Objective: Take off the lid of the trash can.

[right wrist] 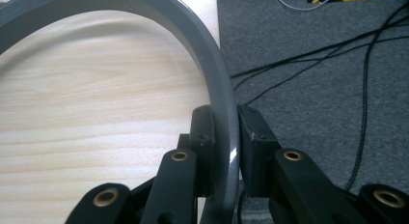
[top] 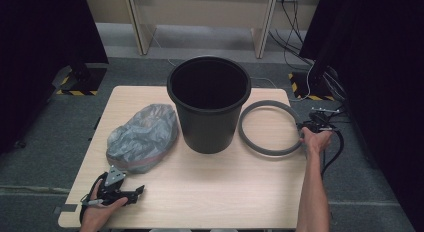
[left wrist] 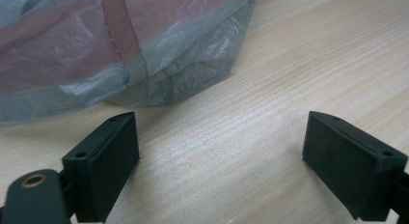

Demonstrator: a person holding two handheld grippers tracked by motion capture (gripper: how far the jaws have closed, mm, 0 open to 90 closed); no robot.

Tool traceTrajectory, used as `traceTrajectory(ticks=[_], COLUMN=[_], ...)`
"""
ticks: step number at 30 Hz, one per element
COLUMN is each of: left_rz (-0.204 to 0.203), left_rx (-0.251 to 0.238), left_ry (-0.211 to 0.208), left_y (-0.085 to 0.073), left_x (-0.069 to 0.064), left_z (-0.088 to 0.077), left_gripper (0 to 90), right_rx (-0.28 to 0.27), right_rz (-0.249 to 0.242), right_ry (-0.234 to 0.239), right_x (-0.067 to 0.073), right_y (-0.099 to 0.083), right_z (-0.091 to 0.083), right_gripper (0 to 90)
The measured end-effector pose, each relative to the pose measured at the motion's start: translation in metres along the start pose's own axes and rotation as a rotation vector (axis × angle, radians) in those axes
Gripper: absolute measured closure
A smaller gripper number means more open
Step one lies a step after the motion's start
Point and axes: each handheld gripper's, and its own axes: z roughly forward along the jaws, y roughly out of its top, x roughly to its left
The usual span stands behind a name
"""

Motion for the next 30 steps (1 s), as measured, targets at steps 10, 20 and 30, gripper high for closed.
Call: traceTrajectory(ticks=[10, 20, 30], left_rz=[0.001, 0.0, 0.0], left_rx=[0.001, 0.0, 0.0], left_ry=[0.0, -0.001, 0.0], left_y=[0.0, 0.0, 0.0], left_x=[0.0, 0.0, 0.0], left_z=[0.0, 0.0, 0.0], left_gripper=[11.8, 11.8, 11.8], right_rx=[-0.017, -0.125, -0.17], right_rz=[0.035, 0.018, -0.067], right_ry=[-0.005, 0.01, 0.114], right_x=[-0.007, -0.003, 0.03], right_y=[-0.014, 0.001, 0.006], right_z=[0.012, -0.009, -0.032], right_gripper=[73.5, 51.3, 40.1])
